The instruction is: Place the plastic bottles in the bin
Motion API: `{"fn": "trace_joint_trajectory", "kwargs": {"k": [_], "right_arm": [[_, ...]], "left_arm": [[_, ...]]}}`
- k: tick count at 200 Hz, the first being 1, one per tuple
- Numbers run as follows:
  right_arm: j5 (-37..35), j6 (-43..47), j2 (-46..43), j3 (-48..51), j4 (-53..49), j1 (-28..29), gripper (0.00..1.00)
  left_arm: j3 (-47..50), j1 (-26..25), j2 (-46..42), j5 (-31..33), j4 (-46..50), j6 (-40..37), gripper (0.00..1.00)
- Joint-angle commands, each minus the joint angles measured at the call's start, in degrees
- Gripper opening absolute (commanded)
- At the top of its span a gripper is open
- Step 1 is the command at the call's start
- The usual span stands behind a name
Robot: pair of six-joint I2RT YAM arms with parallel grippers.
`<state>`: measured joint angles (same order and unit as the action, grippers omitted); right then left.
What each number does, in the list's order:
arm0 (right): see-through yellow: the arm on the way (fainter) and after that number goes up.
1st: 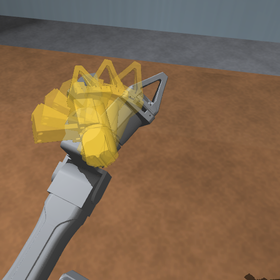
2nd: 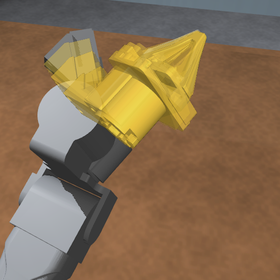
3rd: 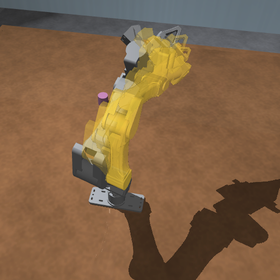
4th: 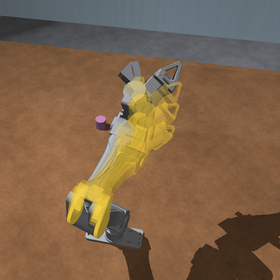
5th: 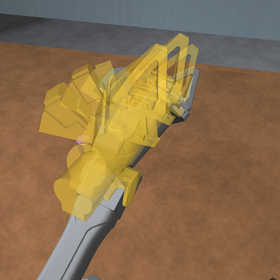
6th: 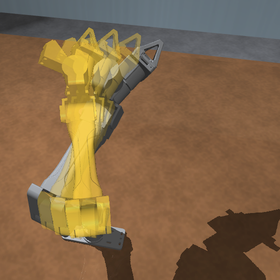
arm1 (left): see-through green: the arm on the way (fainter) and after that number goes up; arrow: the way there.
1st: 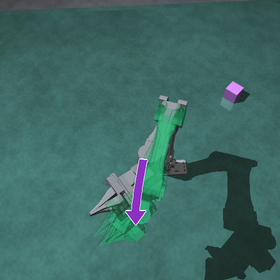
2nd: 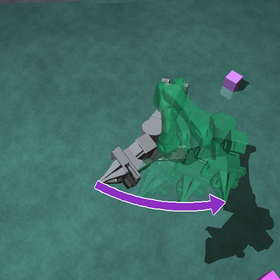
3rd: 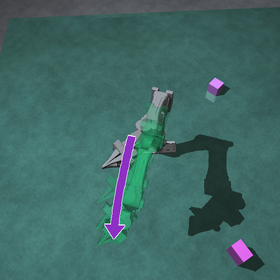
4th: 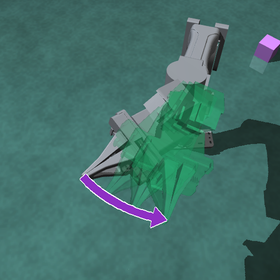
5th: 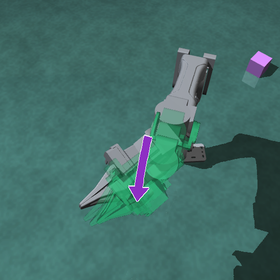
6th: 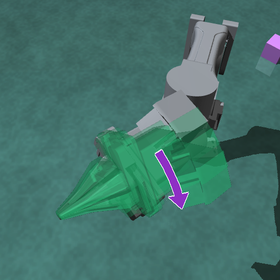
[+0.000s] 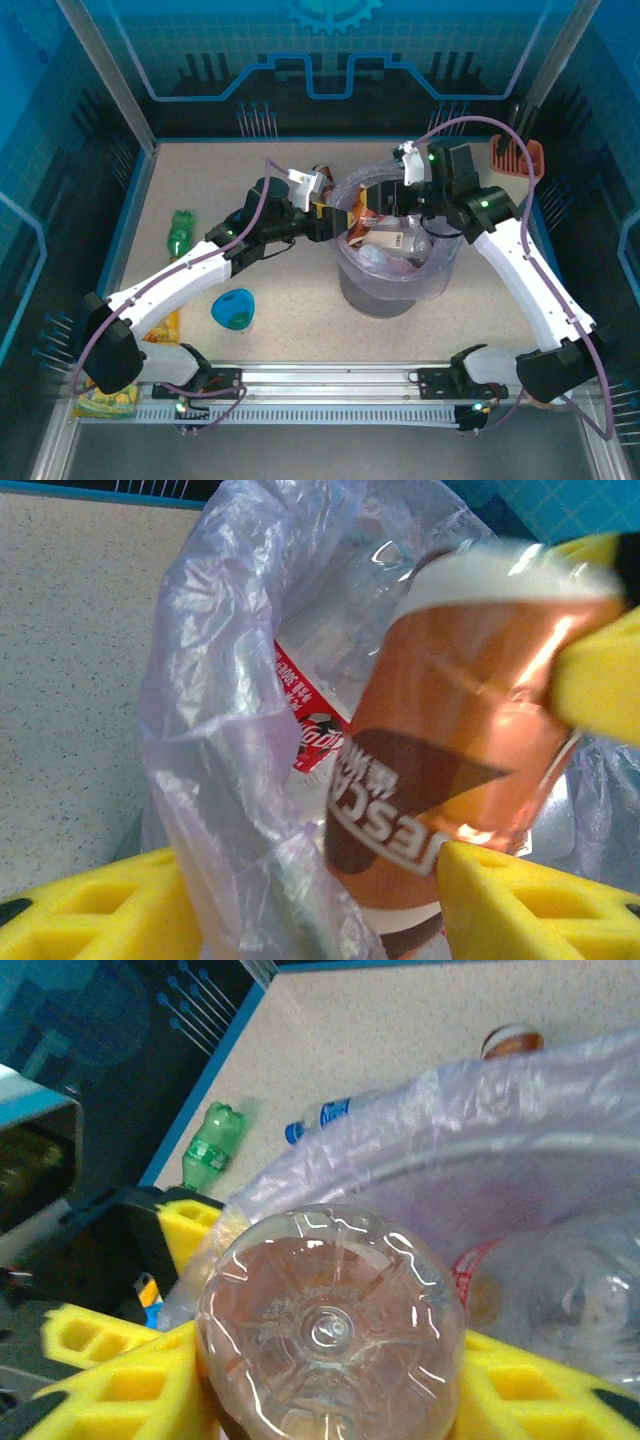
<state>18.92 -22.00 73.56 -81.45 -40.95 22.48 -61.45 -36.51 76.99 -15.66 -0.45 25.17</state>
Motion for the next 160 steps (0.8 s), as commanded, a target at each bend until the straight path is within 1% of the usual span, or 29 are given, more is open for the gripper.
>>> {"fn": "trace_joint_trajectory", "kwargs": {"k": [1,6,15,26,37,52,69,87,113,128,160], "right_arm": [[-1.6,2.0,-0.6,-1.2,-6.0,0.9,0.69],[-2.2,3.0,-0.3,-2.9,-7.5,0.8,0.75],[-3.3,4.8,0.6,-6.7,-11.2,0.1,0.82],[-4.6,6.8,1.5,-10.7,-14.2,-0.7,0.85],[-5.6,8.0,2.2,-14.0,-16.4,-1.4,0.85],[-6.8,8.8,3.1,-16.6,-17.9,-1.6,0.79],[-7.3,8.5,4.5,-17.5,-18.9,-1.5,0.68],[-8.2,8.7,5.7,-16.6,-18.8,-0.5,0.57],[-8.0,7.8,7.2,-12.4,-16.4,0.5,0.46],[-7.3,7.0,7.4,-9.2,-14.6,0.6,0.42],[-7.2,5.1,6.1,-4.1,-11.2,0.5,0.4]], "left_arm": [[0.3,-0.3,-1.1,0.8,-1.6,-0.7,0.61],[0.2,-0.3,-1.0,0.9,-1.3,-0.8,0.61],[0.1,-0.4,-1.1,1.0,-1.0,-1.2,0.61],[0.1,-0.3,-1.1,1.4,-0.6,-1.5,0.61],[0.3,-0.4,-1.2,1.7,-0.3,-1.7,0.61],[0.6,-0.3,-1.3,2.0,-0.1,-1.7,0.61],[1.0,-0.3,-1.6,2.4,-0.1,-1.7,0.61],[1.2,-0.4,-1.6,2.5,0.0,-1.7,0.6],[1.1,-0.4,-1.0,2.3,-0.3,-1.6,0.6],[1.0,-0.4,-0.6,2.3,-0.3,-1.5,0.6],[0.9,-0.3,0.1,2.3,-0.6,-1.4,0.59]]}}
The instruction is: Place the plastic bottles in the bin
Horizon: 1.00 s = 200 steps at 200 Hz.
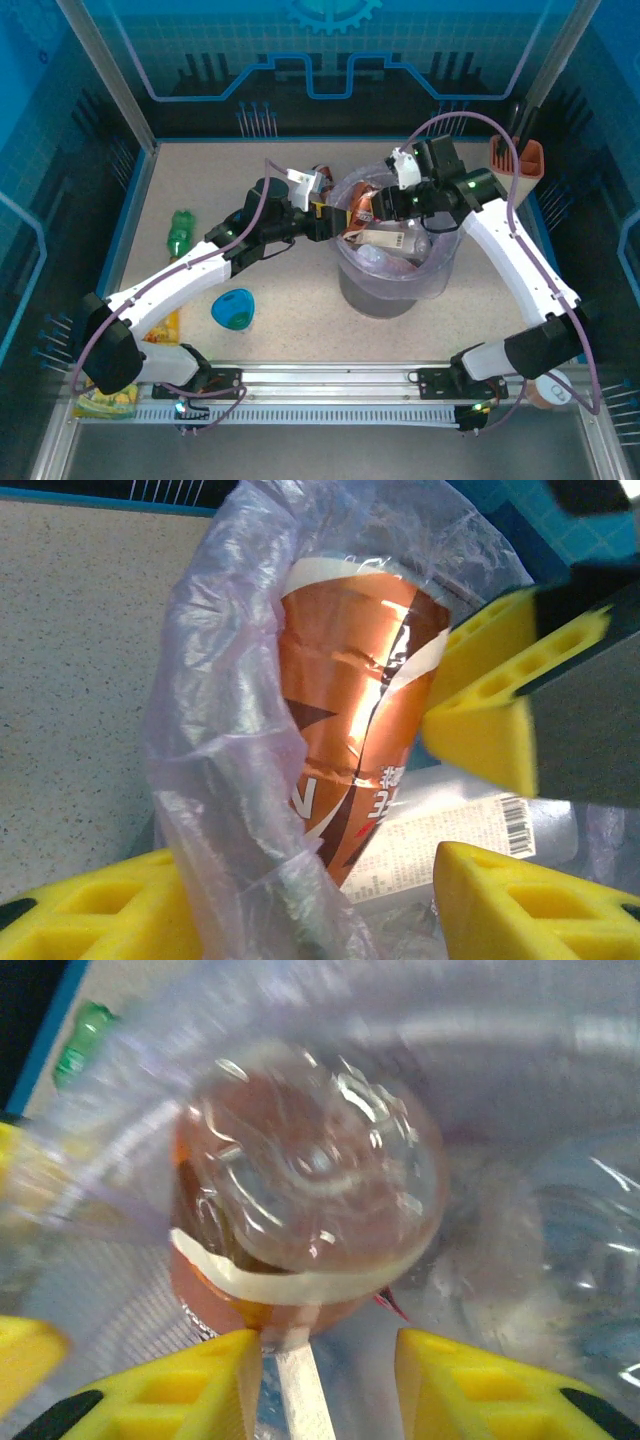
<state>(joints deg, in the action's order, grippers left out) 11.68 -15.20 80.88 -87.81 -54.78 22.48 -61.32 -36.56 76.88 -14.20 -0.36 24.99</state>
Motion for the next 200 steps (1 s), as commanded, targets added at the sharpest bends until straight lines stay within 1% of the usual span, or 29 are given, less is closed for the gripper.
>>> {"fn": "trace_joint_trajectory", "kwargs": {"k": [1,23,43,69,92,100,108,121,133,158,178,200], "right_arm": [[0.1,-1.7,-1.2,2.3,2.7,0.5,0.4],[-0.5,-1.3,-2.1,-0.1,1.9,0.2,0.39],[-0.2,-0.9,-2.5,-3.7,0.6,-0.9,0.41],[0.3,-0.7,-3.1,-6.4,0.1,-2.2,0.5],[0.4,-0.9,-3.7,-7.1,0.9,-3.6,0.57],[0.4,-1.0,-4.0,-7.0,1.6,-4.1,0.58],[0.3,-1.7,-4.5,-6.6,2.8,-4.8,0.6],[0.3,-3.3,-5.5,-5.1,5.7,-5.8,0.61],[1.1,-4.7,-6.0,-3.4,8.6,-6.5,0.61],[3.1,-4.9,-5.6,-3.4,9.6,-7.5,0.63],[3.5,-4.2,-5.9,-3.3,8.7,-7.8,0.66],[3.9,-4.0,-7.0,-2.0,8.4,-8.5,0.71]], "left_arm": [[0.7,-0.3,0.3,0.8,-0.6,-1.2,0.59],[-0.6,-0.3,0.1,0.8,0.6,-2.0,0.61],[-3.0,0.0,-0.6,1.6,3.9,-4.3,0.73],[-5.7,1.0,-2.5,2.8,7.9,-7.4,0.88],[-8.3,3.0,-4.6,2.2,11.5,-9.1,0.93],[-10.1,3.7,-5.3,1.7,14.2,-11.1,0.96],[-12.1,4.6,-5.9,2.9,17.3,-12.6,0.97],[-15.5,7.9,-5.5,4.6,23.0,-14.9,0.98],[-17.1,12.0,-4.3,6.3,26.8,-16.3,0.98],[-17.3,21.0,0.8,7.3,30.1,-17.1,0.98],[-19.0,25.5,7.6,7.1,32.8,-18.0,0.99],[-21.2,28.9,15.6,8.3,33.8,-20.3,0.99]]}}
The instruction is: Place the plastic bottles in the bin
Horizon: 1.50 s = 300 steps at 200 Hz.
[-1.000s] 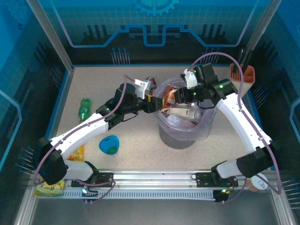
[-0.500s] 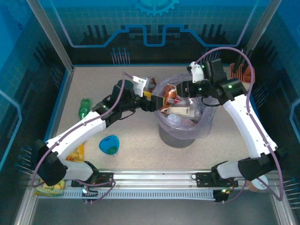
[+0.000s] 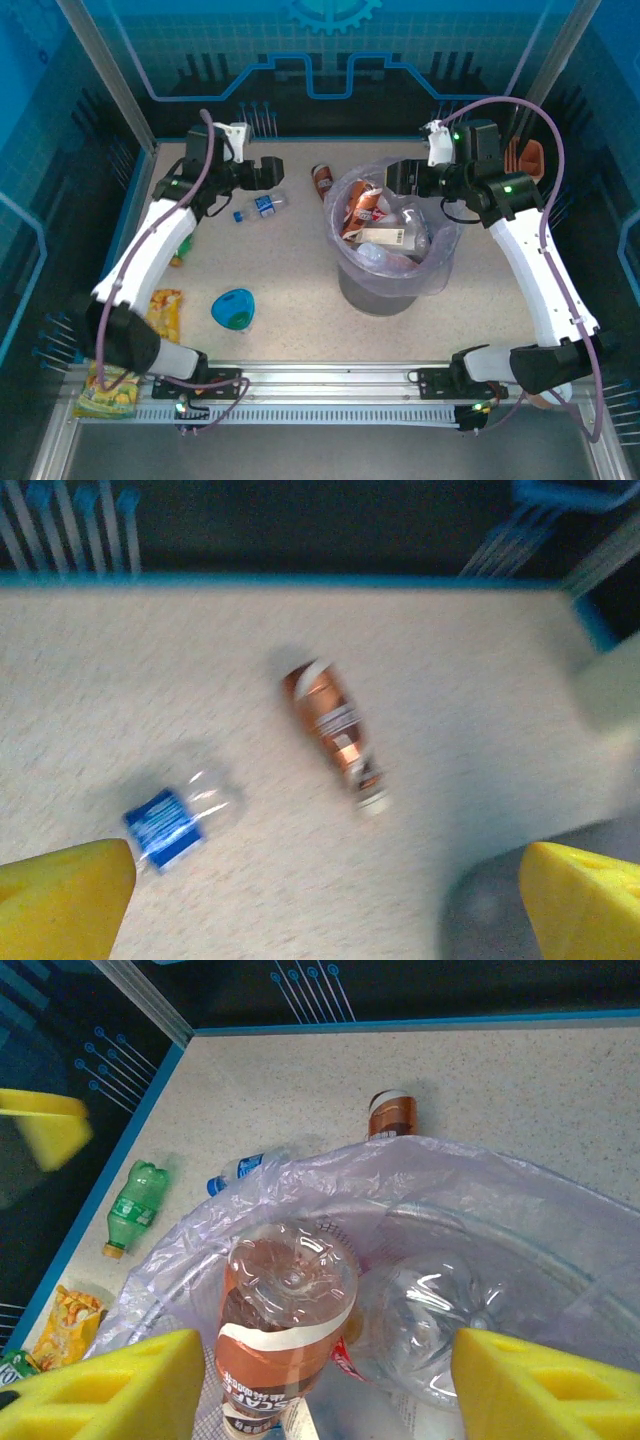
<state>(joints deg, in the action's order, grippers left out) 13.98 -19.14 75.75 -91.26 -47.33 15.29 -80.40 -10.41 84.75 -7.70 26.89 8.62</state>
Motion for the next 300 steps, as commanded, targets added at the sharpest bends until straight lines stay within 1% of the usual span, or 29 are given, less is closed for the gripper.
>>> {"fn": "trace_joint_trajectory", "kwargs": {"k": [1,19,37,48,63,76,97,147,178,196,219,240,258,269,284,291,300], "right_arm": [[1.7,-0.1,-1.9,1.5,0.9,-1.3,0.72],[2.3,0.0,-2.8,2.4,0.1,-2.0,0.77],[2.3,0.4,-3.8,3.1,-0.8,-2.6,0.81],[2.2,0.7,-4.3,3.5,-1.5,-3.1,0.82],[2.1,1.0,-5.3,4.2,-2.1,-3.8,0.82],[2.3,1.1,-6.0,4.9,-2.3,-4.6,0.82],[2.7,1.1,-6.6,5.5,-2.4,-5.7,0.82],[3.9,0.0,-6.3,5.8,-1.2,-6.2,0.82],[5.1,-1.2,-7.2,7.0,0.3,-6.2,0.82],[5.1,-1.3,-7.5,7.4,-0.2,-6.2,0.82],[5.2,-1.7,-7.7,7.7,-0.2,-6.2,0.83],[6.4,-2.6,-7.4,7.8,0.8,-6.2,0.83],[7.3,-2.8,-7.2,7.7,1.1,-6.2,0.83],[7.3,-2.8,-7.1,7.4,0.8,-6.2,0.83],[7.0,-3.0,-7.0,6.9,0.4,-6.2,0.82],[6.7,-3.3,-7.1,6.6,0.2,-6.2,0.82],[6.9,-3.7,-7.3,6.3,-0.1,-6.2,0.82]], "left_arm": [[-2.3,2.9,8.1,2.0,6.5,-4.0,0.99],[-5.0,5.0,14.5,3.7,6.2,-6.5,0.99],[-9.9,6.9,21.4,1.8,9.2,-9.0,0.99],[-12.8,7.4,25.1,1.7,11.5,-11.1,0.99],[-14.9,7.4,28.5,4.1,13.0,-13.8,0.99],[-15.4,7.4,30.1,4.5,13.6,-15.4,0.99],[-15.1,7.4,31.5,3.5,13.9,-17.1,0.99],[-16.0,7.4,34.3,-3.6,18.1,-22.2,0.99],[-15.4,7.3,35.2,-3.4,19.4,-23.0,0.98],[-14.2,7.3,35.3,-2.0,18.7,-23.3,0.92],[-13.5,7.3,35.3,-2.6,18.4,-23.5,0.76],[-13.6,7.0,35.3,-1.7,18.7,-23.8,0.65],[-13.5,7.0,35.1,-1.5,18.5,-23.8,0.58],[-13.1,6.9,34.9,-1.4,18.2,-23.7,0.52],[-12.6,7.0,34.3,-1.3,17.7,-23.4,0.48],[-12.4,7.0,33.9,-1.3,17.3,-23.1,0.44],[-12.1,7.0,33.2,-1.8,17.1,-22.4,0.43]]}}
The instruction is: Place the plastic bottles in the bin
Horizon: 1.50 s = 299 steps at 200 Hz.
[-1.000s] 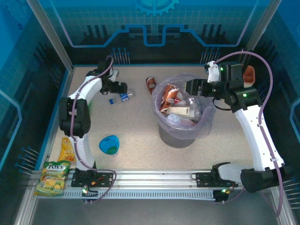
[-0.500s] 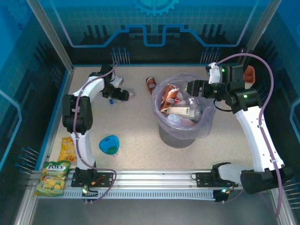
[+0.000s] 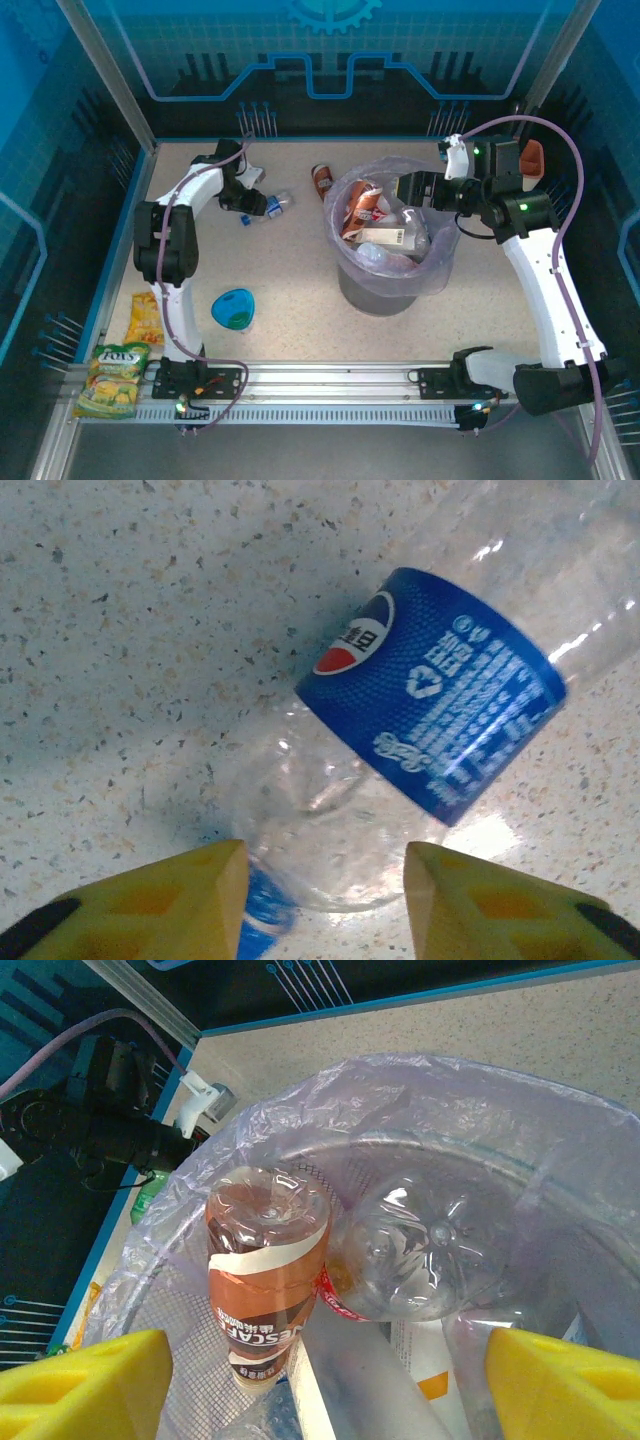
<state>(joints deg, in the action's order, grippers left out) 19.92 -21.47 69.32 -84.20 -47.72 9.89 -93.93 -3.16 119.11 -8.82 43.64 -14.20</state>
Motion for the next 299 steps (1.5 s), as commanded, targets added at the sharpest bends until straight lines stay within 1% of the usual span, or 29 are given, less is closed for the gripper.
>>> {"fn": "trace_joint_trajectory", "kwargs": {"k": [1,36,54,79,87,98,102,106,113,118,122,138,148,186,201,212,240,258,277,299], "right_arm": [[0.9,-1.3,-1.0,-0.8,0.2,-0.8,0.82],[0.3,-1.4,-1.8,-1.4,-0.2,-0.8,0.81],[1.2,-2.4,-1.3,-2.4,-0.3,-0.8,0.8],[2.1,-3.6,0.0,-5.8,0.0,1.1,0.79],[2.0,-3.6,0.6,-7.1,-0.2,1.9,0.79],[1.6,-3.3,1.4,-8.8,-0.7,2.6,0.79],[1.5,-3.2,1.7,-9.2,-0.7,2.9,0.79],[1.4,-3.1,1.9,-9.4,-0.7,3.0,0.79],[1.3,-3.0,2.3,-9.8,-0.8,3.2,0.79],[1.3,-3.0,2.5,-10.0,-0.8,3.3,0.79],[1.3,-3.0,2.7,-10.1,-0.8,3.3,0.79],[1.3,-3.0,2.8,-10.1,-0.9,3.4,0.79],[1.0,-3.2,2.6,-9.6,-0.7,3.4,0.79],[-0.2,-3.6,1.3,-7.8,-1.0,3.4,0.8],[-0.7,-3.6,0.9,-7.5,-1.2,3.4,0.8],[-1.1,-3.5,0.8,-7.4,-1.2,3.4,0.8],[-0.9,-3.6,1.0,-7.6,-1.2,3.4,0.8],[-0.8,-3.5,1.4,-8.1,-1.2,3.4,0.8],[-0.6,-3.1,1.7,-9.0,-1.1,3.6,0.8],[-0.7,-2.7,2.8,-10.6,-0.8,4.4,0.79]], "left_arm": [[1.5,-0.3,-1.2,-0.8,0.3,0.4,0.43],[4.3,-0.3,-5.9,-3.9,-3.2,3.0,0.4],[5.7,-0.3,-8.6,-5.6,-4.5,4.3,0.4],[9.9,-0.3,-14.2,-8.3,-8.5,7.0,0.4],[11.4,-0.4,-15.8,-8.0,-10.1,7.8,0.4],[11.9,-0.7,-16.8,-7.2,-10.0,7.8,0.41],[11.9,-0.9,-16.8,-6.3,-9.7,7.4,0.43],[11.8,-1.2,-16.6,-4.8,-9.4,6.7,0.49],[11.4,-1.7,-15.8,-1.6,-8.8,5.0,0.63],[10.9,-2.0,-14.8,0.4,-8.3,3.6,0.76],[10.2,-2.3,-13.8,1.6,-7.8,2.6,0.84],[7.6,-2.4,-9.9,2.5,-6.1,0.2,0.96],[6.5,-2.5,-7.8,2.6,-6.3,-1.0,0.99],[2.4,-2.8,-0.8,2.5,-5.1,-4.4,0.99],[1.2,-3.0,1.2,2.8,-3.9,-4.9,0.96],[1.2,-3.2,2.0,3.3,-3.7,-5.1,0.92],[2.8,-3.4,1.7,3.2,-5.7,-4.5,0.7],[3.6,-3.4,0.5,3.3,-6.1,-4.1,0.59],[4.5,-3.4,-2.1,3.6,-6.5,-3.8,0.52],[5.9,-3.4,-6.2,3.2,-7.3,-2.4,0.51]]}}
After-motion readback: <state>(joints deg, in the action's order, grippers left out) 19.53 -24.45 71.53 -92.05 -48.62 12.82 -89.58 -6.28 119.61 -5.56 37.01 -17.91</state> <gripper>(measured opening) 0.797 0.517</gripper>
